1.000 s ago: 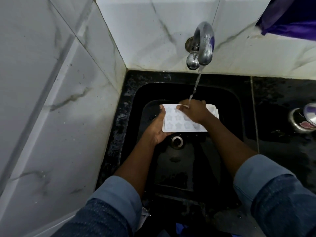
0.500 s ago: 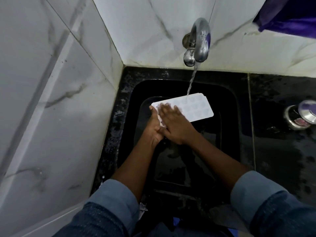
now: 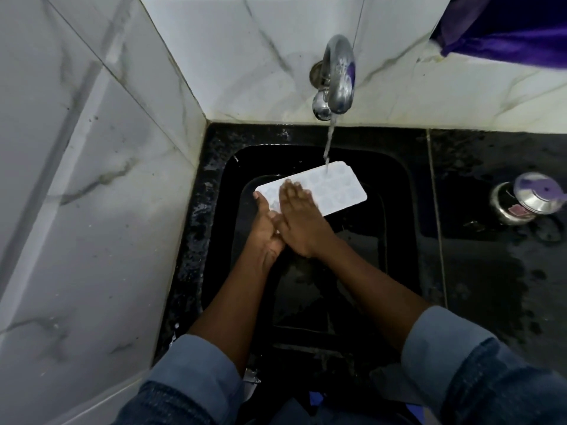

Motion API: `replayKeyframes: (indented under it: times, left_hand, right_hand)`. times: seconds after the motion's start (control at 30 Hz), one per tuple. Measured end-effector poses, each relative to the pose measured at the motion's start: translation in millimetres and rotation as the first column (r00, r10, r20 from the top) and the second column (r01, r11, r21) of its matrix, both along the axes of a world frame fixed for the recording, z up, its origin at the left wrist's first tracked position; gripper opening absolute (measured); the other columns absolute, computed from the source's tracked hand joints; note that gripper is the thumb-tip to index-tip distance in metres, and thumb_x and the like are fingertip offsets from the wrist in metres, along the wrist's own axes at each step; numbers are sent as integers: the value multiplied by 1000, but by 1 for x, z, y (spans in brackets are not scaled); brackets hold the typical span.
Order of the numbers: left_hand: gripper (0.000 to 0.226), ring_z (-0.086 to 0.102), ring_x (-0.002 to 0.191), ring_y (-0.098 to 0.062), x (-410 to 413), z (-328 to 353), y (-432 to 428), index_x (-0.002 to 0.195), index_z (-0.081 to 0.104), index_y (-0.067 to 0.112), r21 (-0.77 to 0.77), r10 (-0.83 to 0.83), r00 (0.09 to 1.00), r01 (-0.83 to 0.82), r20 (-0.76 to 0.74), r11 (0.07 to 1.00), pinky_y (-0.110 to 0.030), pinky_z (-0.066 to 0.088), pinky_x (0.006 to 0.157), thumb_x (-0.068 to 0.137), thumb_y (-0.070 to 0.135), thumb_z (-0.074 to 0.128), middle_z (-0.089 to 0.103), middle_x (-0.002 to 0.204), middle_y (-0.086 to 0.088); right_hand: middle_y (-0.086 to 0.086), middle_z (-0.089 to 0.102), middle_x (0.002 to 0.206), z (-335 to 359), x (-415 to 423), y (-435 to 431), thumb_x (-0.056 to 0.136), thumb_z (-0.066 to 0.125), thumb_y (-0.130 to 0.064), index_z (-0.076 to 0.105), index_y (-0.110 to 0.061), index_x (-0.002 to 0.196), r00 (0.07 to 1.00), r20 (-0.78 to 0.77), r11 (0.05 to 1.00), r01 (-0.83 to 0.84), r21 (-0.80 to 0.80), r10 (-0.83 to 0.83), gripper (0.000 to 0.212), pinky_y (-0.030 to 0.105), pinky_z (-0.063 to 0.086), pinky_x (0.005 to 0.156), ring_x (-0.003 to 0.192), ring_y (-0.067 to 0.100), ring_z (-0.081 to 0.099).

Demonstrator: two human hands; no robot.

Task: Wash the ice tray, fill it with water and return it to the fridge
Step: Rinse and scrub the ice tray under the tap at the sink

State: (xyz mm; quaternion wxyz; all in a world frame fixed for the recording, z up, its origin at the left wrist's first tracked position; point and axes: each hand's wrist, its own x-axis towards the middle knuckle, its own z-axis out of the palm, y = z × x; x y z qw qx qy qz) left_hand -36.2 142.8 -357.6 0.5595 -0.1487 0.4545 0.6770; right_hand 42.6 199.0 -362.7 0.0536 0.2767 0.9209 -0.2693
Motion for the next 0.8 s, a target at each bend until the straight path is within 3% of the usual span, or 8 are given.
replayKeyframes:
  times: [0.07,0.2,0.27,0.37,0.47,0.57,0.73,0.8]
  left_hand:
    - [81,78,103,-24,-3,1,-1,132,65,13,-43,14,1000,-14,-13,999,-46,56,96,100,78,28,79,116,-9]
    - [89,70,121,-37,-2,11,-4,139,62,6,-38,27,1000,-27,-4,999,-57,47,114,98,80,33,71,133,-22]
    - [86,64,132,-37,2,6,1,137,64,9,-65,54,998,-56,-41,996,-58,44,116,98,80,35,68,139,-19]
    - [92,48,148,-26,-3,-30,8,154,53,16,164,97,995,-91,-30,982,-64,24,125,93,85,39,43,166,-6]
    - [84,62,133,-35,-5,2,9,141,62,9,-26,24,996,-27,-85,999,-58,40,120,96,78,44,65,144,-19]
    - [80,69,121,-41,-10,17,9,131,66,5,-43,44,998,-46,-50,998,-58,47,114,97,75,47,71,129,-25]
    - [83,66,127,-32,-12,26,12,146,59,9,-50,27,993,-33,-114,998,-54,45,116,102,74,31,69,138,-16]
    - [81,71,114,-33,-16,28,10,135,66,11,-47,19,994,-24,-106,999,-50,54,103,102,75,28,74,126,-16]
  right_hand:
    - [17,-3,174,-7,4,17,105,12,-62,1,-4,166,998,17,996,58,70,-59,85,45,-7,130,162,30,-5]
    - [25,-1,173,-2,4,50,109,23,-60,2,3,164,906,137,915,404,2,-400,86,50,-1,130,161,37,-3]
    - [25,-4,172,10,-3,31,108,21,-60,1,3,164,946,90,948,315,-49,-310,87,48,-3,130,161,36,-5]
    - [21,-9,173,17,-9,-2,109,20,-58,-2,-1,165,994,38,992,102,-70,-100,83,45,-6,130,161,31,-11]
    - [21,-8,173,12,-12,32,107,19,-62,-3,1,164,967,62,969,247,-7,-247,88,47,-3,130,161,33,-9]
    - [24,-11,172,16,-5,60,108,22,-62,-5,3,163,886,134,891,453,-37,-444,90,50,-3,130,160,37,-10]
    - [17,-2,174,15,7,28,110,20,-54,2,-5,166,995,-54,995,-86,54,89,77,41,-1,131,162,30,-3]
    - [20,8,173,9,21,52,106,20,-55,10,-3,166,995,-89,991,-38,131,50,80,41,4,131,162,32,5]
